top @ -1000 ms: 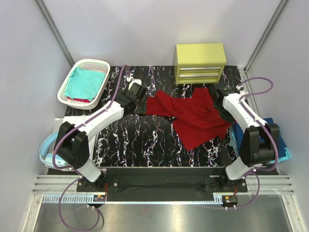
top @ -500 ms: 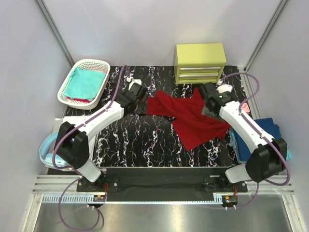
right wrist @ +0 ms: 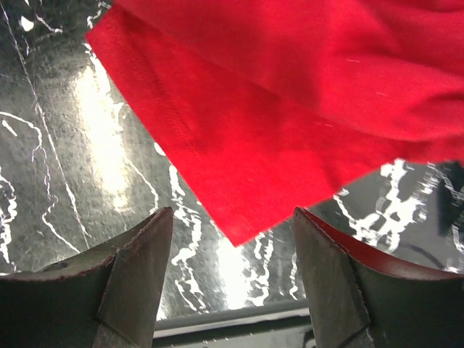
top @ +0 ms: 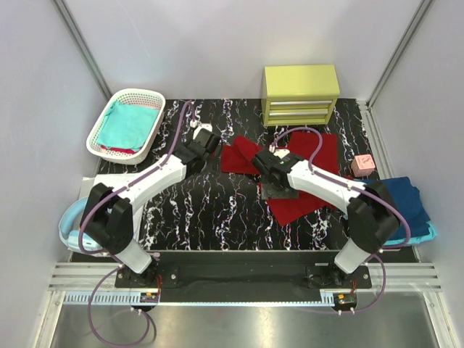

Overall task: Fold and stack the t-shirts
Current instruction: Flatten out the tshirt

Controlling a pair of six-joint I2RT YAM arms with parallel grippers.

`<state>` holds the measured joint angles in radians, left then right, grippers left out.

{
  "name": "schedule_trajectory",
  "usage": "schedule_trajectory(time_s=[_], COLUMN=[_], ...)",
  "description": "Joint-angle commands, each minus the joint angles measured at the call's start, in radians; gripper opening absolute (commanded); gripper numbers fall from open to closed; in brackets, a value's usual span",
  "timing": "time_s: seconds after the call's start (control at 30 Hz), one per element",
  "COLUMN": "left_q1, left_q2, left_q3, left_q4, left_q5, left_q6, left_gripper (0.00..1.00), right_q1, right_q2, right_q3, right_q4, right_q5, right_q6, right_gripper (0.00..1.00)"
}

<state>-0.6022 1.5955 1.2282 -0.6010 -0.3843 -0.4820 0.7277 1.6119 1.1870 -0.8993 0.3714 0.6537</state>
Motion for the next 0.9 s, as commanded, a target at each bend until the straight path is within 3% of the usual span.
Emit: schedule_trajectory(time_s=[0.0,0.5,0.87], left_q1=[0.002,0.012,0.012], left_q2=[-0.072,-0.109,-0.103], left_q3=[-0.029,-0.087,-0.087], left_q4=[0.038,0.049,0.05], left_q5=[0.002,0.001,0.002], left_q6=[-0.018,-0.033,-0.029], left_gripper=[0.79,0.8,0.8], right_q1=[0.016,0.114,0.111], right_q2=[0.081,0.232,0.247], right_q3=[0.026,0.046,0.008], right_q4=[0.077,0.131,0.112], right_q5=[-0.051,-0.078,0.015], right_q6=[-0.035,-0.009,0.03], right_gripper=[0.73,0.67,0.54])
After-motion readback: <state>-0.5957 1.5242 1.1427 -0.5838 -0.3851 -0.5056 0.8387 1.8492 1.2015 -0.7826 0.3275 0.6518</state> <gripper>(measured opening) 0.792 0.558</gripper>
